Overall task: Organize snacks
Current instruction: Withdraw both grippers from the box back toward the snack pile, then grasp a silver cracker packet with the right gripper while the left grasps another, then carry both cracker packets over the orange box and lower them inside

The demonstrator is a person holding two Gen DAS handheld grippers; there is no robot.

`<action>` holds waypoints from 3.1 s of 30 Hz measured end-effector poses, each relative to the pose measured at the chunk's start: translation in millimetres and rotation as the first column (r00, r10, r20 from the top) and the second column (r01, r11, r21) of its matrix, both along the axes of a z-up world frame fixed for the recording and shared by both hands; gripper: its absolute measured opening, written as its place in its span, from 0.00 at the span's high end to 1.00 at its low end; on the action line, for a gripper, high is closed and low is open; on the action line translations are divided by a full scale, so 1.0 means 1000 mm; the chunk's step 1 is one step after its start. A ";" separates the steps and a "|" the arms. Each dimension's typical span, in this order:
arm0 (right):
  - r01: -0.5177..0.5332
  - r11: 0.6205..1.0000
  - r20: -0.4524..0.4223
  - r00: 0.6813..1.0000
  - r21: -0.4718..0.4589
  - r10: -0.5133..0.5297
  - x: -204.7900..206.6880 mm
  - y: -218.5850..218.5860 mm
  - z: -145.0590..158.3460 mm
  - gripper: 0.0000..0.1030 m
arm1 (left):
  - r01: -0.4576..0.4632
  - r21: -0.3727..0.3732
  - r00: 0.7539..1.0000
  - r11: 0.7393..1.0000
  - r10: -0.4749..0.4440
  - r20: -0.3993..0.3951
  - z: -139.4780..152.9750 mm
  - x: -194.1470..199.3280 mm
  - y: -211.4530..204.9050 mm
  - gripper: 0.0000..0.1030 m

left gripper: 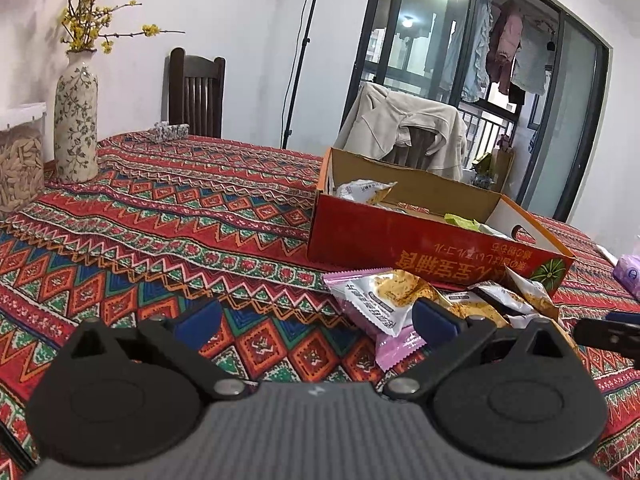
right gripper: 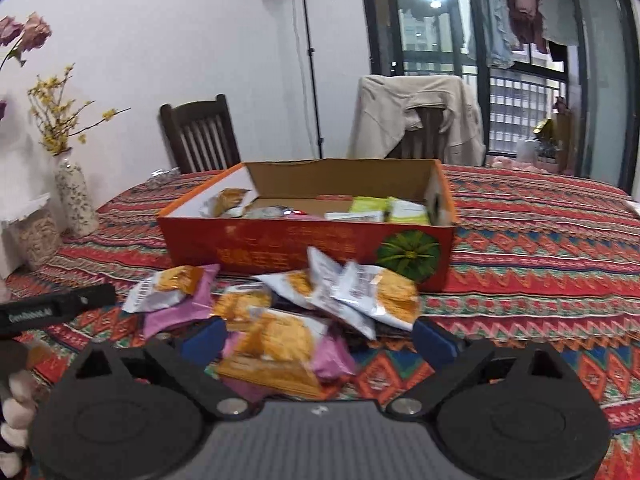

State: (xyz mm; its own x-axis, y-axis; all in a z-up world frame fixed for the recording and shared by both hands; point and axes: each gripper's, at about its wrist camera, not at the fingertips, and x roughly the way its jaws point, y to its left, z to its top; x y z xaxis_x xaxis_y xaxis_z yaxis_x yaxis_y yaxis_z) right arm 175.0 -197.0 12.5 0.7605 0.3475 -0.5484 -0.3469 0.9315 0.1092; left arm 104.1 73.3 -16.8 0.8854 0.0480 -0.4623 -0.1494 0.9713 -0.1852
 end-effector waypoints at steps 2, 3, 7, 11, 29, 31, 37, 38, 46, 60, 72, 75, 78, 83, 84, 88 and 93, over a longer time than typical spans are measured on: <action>-0.001 1.000 -0.015 1.000 0.000 0.001 0.004 0.009 -0.002 0.16 | 0.007 -0.003 1.000 1.000 -0.007 0.000 0.000 0.000 0.000 0.00; 0.003 1.000 -0.022 1.000 -0.001 -0.003 0.007 0.013 -0.004 0.22 | 0.011 -0.004 1.000 1.000 -0.011 0.002 0.000 0.001 0.001 0.00; 0.026 1.000 -0.054 0.998 -0.013 -0.026 0.016 0.024 -0.011 0.34 | 0.020 -0.012 1.000 1.000 -0.020 0.006 -0.001 0.000 0.000 0.00; 0.033 0.999 -0.090 0.995 0.004 -0.033 0.021 0.027 -0.018 0.44 | 0.022 -0.019 1.000 1.000 -0.022 0.004 -0.002 0.000 0.000 0.00; 0.007 0.994 0.023 1.000 0.111 -0.010 -0.001 -0.010 -0.009 0.60 | -0.023 0.011 0.999 1.000 0.024 -0.028 0.006 0.003 -0.002 0.00; 0.018 0.992 0.036 0.999 0.126 -0.023 -0.001 -0.019 -0.007 0.60 | -0.022 0.010 0.999 1.000 0.022 -0.034 0.008 0.006 -0.006 0.00; 0.088 0.988 0.075 0.992 0.129 -0.098 0.005 -0.048 -0.003 0.60 | -0.017 0.006 0.997 1.000 0.017 -0.072 0.014 0.023 -0.021 0.00; 0.097 0.986 0.080 0.991 0.134 -0.109 0.006 -0.053 -0.003 0.60 | -0.014 -0.003 0.997 1.000 0.014 -0.075 0.015 0.026 -0.023 0.00; 0.154 0.975 0.100 0.980 0.160 -0.171 0.030 -0.076 -0.014 0.60 | -0.043 -0.001 0.990 0.999 0.042 -0.134 0.022 0.054 -0.040 0.00; 0.163 0.966 0.050 0.983 0.199 -0.176 0.036 -0.084 -0.027 0.60 | -0.112 0.043 0.957 0.993 0.120 -0.264 0.007 0.092 -0.063 0.00; 0.156 0.966 0.057 0.984 0.205 -0.171 0.033 -0.086 -0.027 0.60 | -0.145 -0.012 0.954 0.989 0.136 -0.267 -0.001 0.092 -0.058 0.27; 0.157 0.966 0.060 0.983 0.204 -0.172 0.034 -0.085 -0.027 0.60 | -0.130 -0.007 0.959 0.991 0.124 -0.256 0.000 0.090 -0.060 0.31; 0.159 0.966 0.057 0.983 0.203 -0.174 0.035 -0.085 -0.028 0.60 | -0.118 -0.012 0.965 0.993 0.112 -0.237 0.002 0.086 -0.060 0.38; 0.159 0.967 0.055 0.983 0.200 -0.174 0.034 -0.084 -0.029 0.60 | -0.085 -0.005 0.974 0.996 0.082 -0.212 0.006 0.078 -0.062 0.48; 0.159 0.967 0.056 0.983 0.201 -0.174 0.034 -0.084 -0.029 0.60 | -0.082 -0.008 0.975 0.997 0.079 -0.210 0.006 0.077 -0.061 0.48; 0.161 0.966 0.059 0.983 0.201 -0.176 0.034 -0.084 -0.029 0.60 | -0.070 -0.009 0.979 0.998 0.067 -0.192 0.009 0.072 -0.060 0.49; 0.159 0.967 0.065 0.982 0.200 -0.175 0.033 -0.084 -0.029 0.60 | -0.045 0.025 0.987 0.999 0.049 -0.153 0.016 0.065 -0.064 0.50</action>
State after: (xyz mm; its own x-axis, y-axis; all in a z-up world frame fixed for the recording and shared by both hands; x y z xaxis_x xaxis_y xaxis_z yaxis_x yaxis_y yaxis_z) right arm 208.1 -280.8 -17.0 0.8564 0.3046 -0.4170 -0.2032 0.9411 0.2701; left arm 168.8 9.7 -1.1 0.8008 0.0991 -0.5906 -0.2199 0.9660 -0.1359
